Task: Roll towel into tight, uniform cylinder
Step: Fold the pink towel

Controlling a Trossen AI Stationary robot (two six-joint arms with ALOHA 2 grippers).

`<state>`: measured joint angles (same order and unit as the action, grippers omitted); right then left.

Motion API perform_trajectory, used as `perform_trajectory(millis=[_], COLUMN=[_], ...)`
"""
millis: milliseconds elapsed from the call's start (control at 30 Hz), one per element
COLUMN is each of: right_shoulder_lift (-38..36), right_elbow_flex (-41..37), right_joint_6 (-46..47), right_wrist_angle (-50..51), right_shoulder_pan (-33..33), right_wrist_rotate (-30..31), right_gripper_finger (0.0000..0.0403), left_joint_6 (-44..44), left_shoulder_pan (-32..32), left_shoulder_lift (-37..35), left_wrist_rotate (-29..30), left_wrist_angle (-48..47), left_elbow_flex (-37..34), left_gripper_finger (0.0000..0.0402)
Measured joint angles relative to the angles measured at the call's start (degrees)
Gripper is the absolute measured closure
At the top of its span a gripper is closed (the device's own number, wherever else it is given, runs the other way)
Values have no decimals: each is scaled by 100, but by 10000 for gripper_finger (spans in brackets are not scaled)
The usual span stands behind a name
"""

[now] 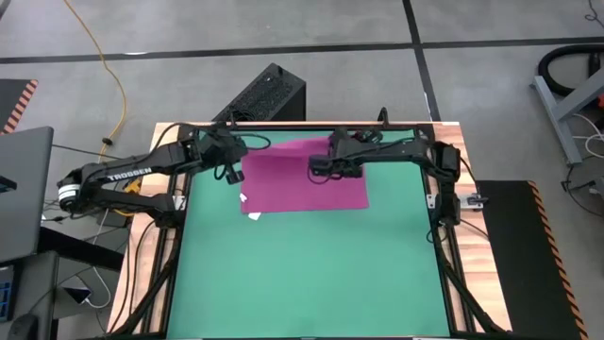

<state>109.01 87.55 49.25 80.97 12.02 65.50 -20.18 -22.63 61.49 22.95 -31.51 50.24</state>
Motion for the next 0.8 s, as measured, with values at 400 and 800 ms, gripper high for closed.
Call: perform_trajectory(millis=[400, 800], right_shoulder_lift=[0, 0], right_elbow_flex=[-716, -1138], right_joint_6=[220, 528], right_wrist_angle=[-233, -440], right_shoulder_pan=[-795, -1193], right_wrist_rotate=[-1109, -1449], right_gripper_finger=[400, 395], left_joint_6=[1285, 1591], left_shoulder_pan=[769, 1256], left_shoulder_lift=[46, 46], left_wrist_rotate=[-1052, -1070], left_wrist_angle=[-1287, -215], left_elbow_flex=[4, -1323], left_gripper_finger=[401, 401])
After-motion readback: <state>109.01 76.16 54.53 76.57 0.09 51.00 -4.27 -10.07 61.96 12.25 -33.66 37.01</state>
